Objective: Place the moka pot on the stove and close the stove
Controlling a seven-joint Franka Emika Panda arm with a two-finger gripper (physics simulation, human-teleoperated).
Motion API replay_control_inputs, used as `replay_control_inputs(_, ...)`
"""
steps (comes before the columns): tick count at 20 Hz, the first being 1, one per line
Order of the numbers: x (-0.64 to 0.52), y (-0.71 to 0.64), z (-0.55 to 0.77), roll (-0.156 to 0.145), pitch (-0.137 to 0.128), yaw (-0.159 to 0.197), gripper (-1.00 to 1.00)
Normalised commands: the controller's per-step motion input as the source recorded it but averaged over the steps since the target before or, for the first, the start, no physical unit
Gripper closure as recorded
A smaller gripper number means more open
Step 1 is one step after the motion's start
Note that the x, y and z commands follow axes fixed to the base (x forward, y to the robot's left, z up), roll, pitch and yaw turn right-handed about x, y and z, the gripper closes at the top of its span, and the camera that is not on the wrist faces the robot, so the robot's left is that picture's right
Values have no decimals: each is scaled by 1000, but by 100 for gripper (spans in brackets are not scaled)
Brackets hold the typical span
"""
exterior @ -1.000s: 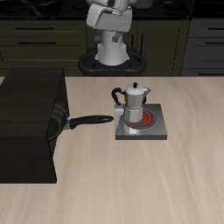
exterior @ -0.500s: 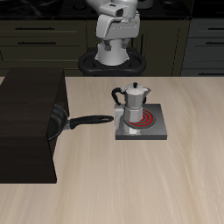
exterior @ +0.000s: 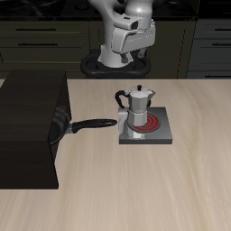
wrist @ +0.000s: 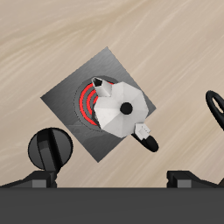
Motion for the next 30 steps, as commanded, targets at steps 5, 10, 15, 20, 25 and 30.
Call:
replay_control_inputs(5,-59,218,-253,35,29,-28,-100)
replay_control_inputs(10,-53,150,-151,30,18,-4,-100)
replay_control_inputs(15,-153,177,-114,50,8,13,-100)
replay_control_inputs(20,-129,34,-124,21,6,17,-100)
replay_control_inputs(25,-235,-48,-234,2,19,-24,-100)
replay_control_inputs(30,-105,-35,-139,-13,-16,18,-100)
